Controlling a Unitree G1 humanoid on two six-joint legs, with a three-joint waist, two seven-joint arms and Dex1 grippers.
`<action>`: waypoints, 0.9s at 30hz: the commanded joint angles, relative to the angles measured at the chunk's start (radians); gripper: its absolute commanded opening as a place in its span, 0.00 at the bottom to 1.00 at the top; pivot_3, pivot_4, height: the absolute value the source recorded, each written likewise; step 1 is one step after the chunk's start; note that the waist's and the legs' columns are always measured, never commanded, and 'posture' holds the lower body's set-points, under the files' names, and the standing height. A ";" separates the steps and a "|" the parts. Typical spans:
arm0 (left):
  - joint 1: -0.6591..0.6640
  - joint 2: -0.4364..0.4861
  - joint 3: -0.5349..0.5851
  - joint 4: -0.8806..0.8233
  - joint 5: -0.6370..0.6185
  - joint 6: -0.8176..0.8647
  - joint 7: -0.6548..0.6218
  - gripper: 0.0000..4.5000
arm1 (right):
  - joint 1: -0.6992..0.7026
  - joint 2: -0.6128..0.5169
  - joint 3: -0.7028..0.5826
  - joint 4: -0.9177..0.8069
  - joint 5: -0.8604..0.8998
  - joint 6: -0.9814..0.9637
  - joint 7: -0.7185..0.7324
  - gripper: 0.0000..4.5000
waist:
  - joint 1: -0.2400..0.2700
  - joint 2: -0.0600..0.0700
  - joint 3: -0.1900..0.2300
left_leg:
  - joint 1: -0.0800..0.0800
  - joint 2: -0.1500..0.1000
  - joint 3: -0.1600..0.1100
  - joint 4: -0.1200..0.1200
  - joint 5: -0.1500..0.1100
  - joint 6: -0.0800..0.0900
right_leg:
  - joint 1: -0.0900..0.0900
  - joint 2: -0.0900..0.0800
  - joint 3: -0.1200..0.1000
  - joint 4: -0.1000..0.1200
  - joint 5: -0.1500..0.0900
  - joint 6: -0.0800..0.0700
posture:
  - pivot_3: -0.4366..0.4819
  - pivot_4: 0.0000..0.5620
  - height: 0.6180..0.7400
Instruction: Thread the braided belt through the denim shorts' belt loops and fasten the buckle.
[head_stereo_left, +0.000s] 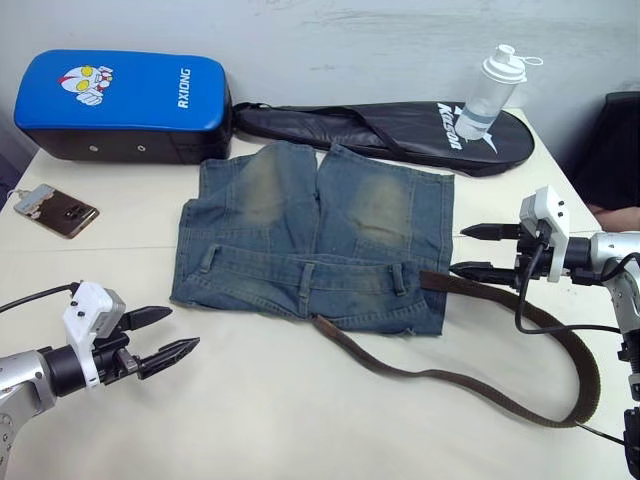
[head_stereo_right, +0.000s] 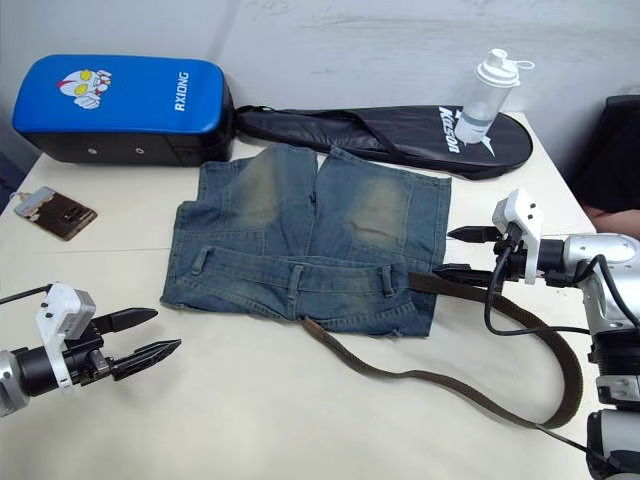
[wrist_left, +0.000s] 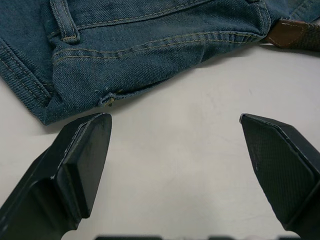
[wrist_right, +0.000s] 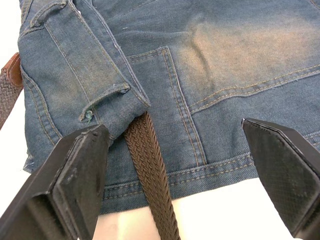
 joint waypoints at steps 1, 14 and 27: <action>-0.018 -0.015 -0.006 -0.020 -0.013 -0.012 0.008 0.99 | -0.010 -0.003 -0.012 -0.015 0.007 -0.003 0.011 1.00 | 0.001 0.000 0.000 | 0.000 0.000 0.000 0.000 0.000 0.000 | 0.000 0.000 0.000 0.000 0.000 0.000 | 0.48 0.27 1.00; -0.143 -0.027 -0.068 0.005 -0.127 0.013 -0.071 0.99 | 0.072 -0.041 -0.065 -0.168 0.058 0.087 -0.002 1.00 | 0.004 0.000 0.000 | 0.000 0.000 0.000 0.000 0.001 0.000 | 0.000 0.000 0.000 0.001 0.000 0.000 | 0.48 0.27 1.00; -0.386 0.122 -0.395 -0.043 -0.151 0.024 -0.304 0.99 | 0.410 -0.174 -0.164 -0.946 0.413 0.599 -0.168 1.00 | 0.008 0.001 0.000 | 0.000 0.000 -0.001 0.000 0.000 -0.001 | 0.000 0.001 0.000 0.000 0.000 0.000 | 0.48 0.27 1.00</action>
